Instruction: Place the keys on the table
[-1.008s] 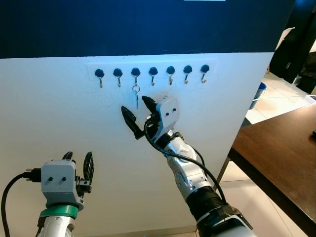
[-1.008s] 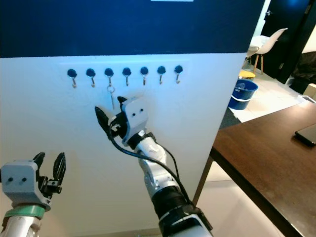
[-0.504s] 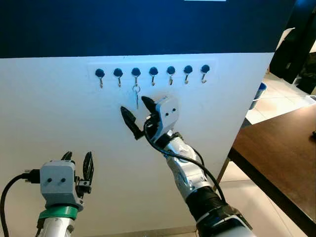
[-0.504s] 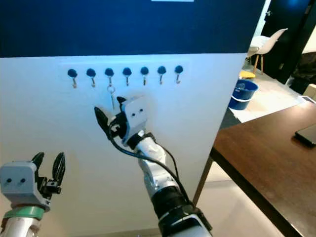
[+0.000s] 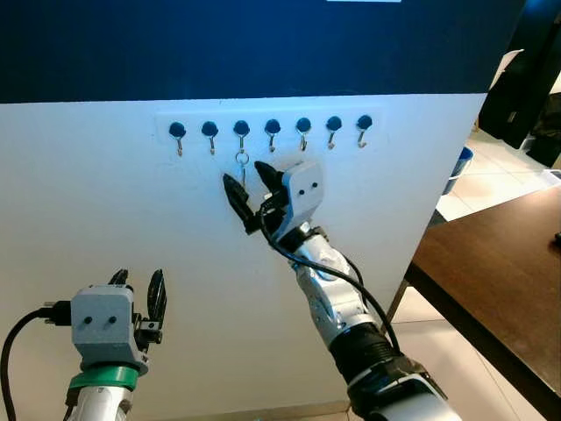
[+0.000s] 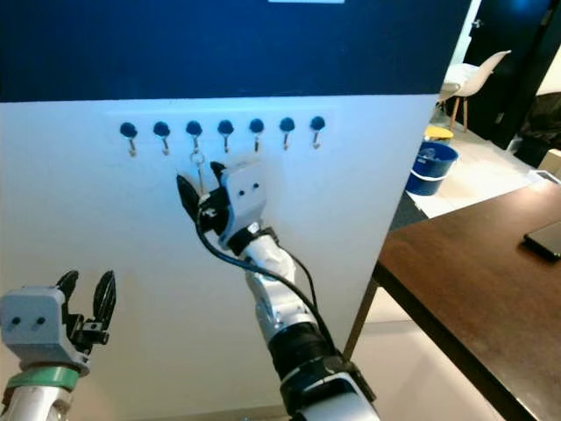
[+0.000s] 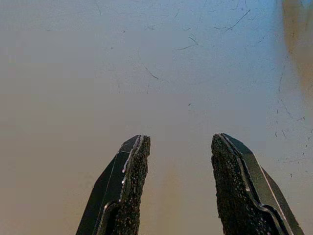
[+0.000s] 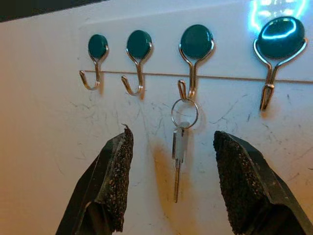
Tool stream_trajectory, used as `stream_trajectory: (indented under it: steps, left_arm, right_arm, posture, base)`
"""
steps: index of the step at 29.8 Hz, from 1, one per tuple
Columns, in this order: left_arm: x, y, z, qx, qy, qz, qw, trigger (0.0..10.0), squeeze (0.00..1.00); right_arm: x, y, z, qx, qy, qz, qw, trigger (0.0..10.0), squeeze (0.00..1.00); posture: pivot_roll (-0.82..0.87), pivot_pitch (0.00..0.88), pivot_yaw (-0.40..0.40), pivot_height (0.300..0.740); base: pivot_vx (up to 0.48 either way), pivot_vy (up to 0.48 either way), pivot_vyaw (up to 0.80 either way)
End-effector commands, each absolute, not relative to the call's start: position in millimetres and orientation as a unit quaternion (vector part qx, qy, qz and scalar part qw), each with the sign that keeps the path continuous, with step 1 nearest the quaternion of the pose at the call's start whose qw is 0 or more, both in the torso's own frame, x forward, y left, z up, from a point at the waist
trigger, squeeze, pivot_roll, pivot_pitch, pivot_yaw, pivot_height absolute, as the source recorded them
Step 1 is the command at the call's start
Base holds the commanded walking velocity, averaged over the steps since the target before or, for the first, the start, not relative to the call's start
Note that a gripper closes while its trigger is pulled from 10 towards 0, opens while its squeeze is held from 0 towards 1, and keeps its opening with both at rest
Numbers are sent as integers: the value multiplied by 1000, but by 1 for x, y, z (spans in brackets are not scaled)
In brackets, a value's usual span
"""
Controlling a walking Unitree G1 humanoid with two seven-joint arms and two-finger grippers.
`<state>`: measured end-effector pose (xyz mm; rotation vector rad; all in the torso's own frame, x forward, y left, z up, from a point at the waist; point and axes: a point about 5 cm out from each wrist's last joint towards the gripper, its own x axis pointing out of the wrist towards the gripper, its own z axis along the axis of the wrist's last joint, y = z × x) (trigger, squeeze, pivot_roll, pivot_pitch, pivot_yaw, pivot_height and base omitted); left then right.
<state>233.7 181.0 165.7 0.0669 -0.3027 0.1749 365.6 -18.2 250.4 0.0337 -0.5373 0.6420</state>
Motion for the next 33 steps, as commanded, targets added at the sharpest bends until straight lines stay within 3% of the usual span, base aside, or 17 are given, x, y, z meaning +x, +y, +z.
stream_trajectory:
  steps: [1, 17, 18, 20, 21, 22, 24, 25, 27, 28, 33]
  left_arm:
    - [232, 182, 165, 33, -149, 88, 984, 10000, 0]
    - [232, 183, 165, 34, -149, 90, 984, 10000, 0]
    - [232, 184, 165, 34, -150, 91, 984, 10000, 0]
    - [232, 184, 165, 34, -150, 91, 984, 10000, 0]
    - [232, 184, 165, 33, -150, 92, 984, 10000, 0]
    - [232, 184, 165, 33, -150, 92, 984, 10000, 0]
    - [232, 184, 165, 33, -150, 93, 984, 10000, 0]
    - [232, 184, 165, 33, -150, 93, 984, 10000, 0]
    - [232, 184, 165, 33, -150, 93, 984, 10000, 0]
    - [232, 185, 165, 33, -150, 93, 984, 10000, 0]
    - [231, 184, 165, 33, -151, 93, 984, 10000, 0]
  right_arm:
    - [364, -5, 255, 26, -264, 318, 910, 10000, 0]
    - [367, 2, 257, -8, -257, 307, 916, 10000, 0]
    - [366, 3, 257, -10, -258, 310, 915, 9490, 0]
    - [366, 3, 257, -10, -258, 310, 915, 9490, 0]
    - [366, 4, 256, -11, -259, 312, 914, 4275, 0]
    - [365, 5, 256, -12, -259, 315, 913, 2549, 0]
    - [365, 6, 256, -12, -260, 315, 913, 2549, 0]
    - [365, 6, 256, -12, -260, 316, 912, 1098, 0]
    - [365, 6, 256, -12, -260, 316, 912, 1098, 0]
    - [365, 7, 256, -12, -260, 316, 912, 0, 0]
    - [365, 7, 256, -9, -260, 316, 912, 0, 0]
  posture:
    - [-121, 0, 61, 740]
    - [-117, 0, 57, 740]
    - [-117, 0, 57, 740]
    - [-117, 0, 57, 740]
    - [-117, 0, 57, 740]
    - [-117, 0, 57, 740]
    - [-117, 0, 57, 740]
    - [-117, 0, 57, 740]
    - [-117, 0, 57, 740]
    - [-117, 0, 57, 740]
    - [-116, 0, 56, 740]
  base:
    - [0, 0, 0]
    - [0, 0, 0]
    - [0, 0, 0]
    - [0, 0, 0]
    - [0, 0, 0]
    - [0, 0, 0]
    - [0, 0, 0]
    - [0, 0, 0]
    - [0, 0, 0]
    - [0, 0, 0]
    - [0, 0, 0]
